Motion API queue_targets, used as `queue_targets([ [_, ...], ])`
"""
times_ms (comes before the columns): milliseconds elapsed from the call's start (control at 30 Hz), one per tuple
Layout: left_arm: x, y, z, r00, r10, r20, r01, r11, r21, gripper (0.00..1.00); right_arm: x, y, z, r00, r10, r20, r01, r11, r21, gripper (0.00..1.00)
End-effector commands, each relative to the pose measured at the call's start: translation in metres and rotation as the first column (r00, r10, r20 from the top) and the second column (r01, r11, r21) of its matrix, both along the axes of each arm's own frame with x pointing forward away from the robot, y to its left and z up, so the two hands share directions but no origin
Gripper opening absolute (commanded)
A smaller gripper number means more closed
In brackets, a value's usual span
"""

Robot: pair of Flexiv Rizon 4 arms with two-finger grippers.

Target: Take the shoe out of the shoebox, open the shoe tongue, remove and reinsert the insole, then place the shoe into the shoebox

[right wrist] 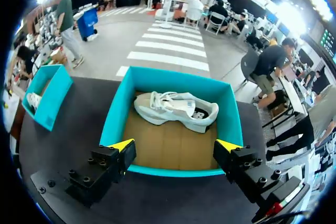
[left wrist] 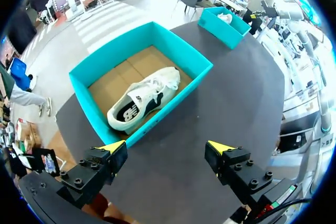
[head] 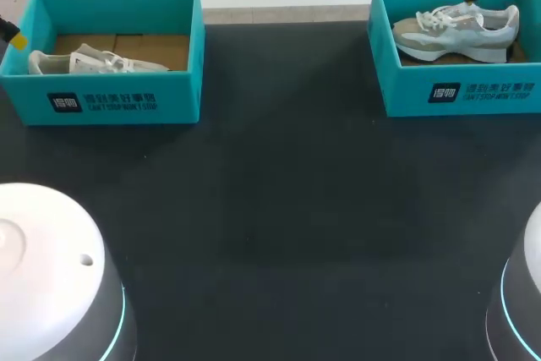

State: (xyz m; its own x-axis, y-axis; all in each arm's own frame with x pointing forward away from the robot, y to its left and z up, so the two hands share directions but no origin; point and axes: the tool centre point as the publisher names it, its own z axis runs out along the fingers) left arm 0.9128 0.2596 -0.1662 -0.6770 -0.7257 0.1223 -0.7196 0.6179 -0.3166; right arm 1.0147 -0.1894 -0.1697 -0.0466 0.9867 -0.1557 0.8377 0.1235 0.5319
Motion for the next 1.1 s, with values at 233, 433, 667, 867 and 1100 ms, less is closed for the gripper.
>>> queue_targets([
  [233,-0.001,0.000,0.000,1.000,-0.001,0.000,0.001,1.000,0.002,1.00,0.086,-0.030,-0.036,0.945,-0.251,-0.211,0.250,0.968,-0.030,1.00],
  [433,-0.001,0.000,0.000,1.000,-0.001,0.000,0.001,1.000,0.002,1.00,0.110,-0.053,-0.050,0.923,-0.235,-0.304,0.239,0.971,-0.022,1.00],
  [667,-0.001,0.000,0.000,1.000,-0.001,0.000,0.001,1.000,0.002,1.00,0.119,-0.082,-0.079,0.872,-0.295,-0.390,0.304,0.952,-0.042,1.00],
  [867,-0.001,0.000,0.000,1.000,-0.001,0.000,0.001,1.000,0.002,1.00,0.122,-0.102,-0.101,0.846,-0.329,-0.419,0.333,0.940,-0.066,1.00],
  [1100,-0.001,0.000,0.000,1.000,-0.001,0.000,0.001,1.000,0.002,1.00,0.137,-0.121,-0.117,0.839,-0.344,-0.422,0.350,0.934,-0.066,1.00],
])
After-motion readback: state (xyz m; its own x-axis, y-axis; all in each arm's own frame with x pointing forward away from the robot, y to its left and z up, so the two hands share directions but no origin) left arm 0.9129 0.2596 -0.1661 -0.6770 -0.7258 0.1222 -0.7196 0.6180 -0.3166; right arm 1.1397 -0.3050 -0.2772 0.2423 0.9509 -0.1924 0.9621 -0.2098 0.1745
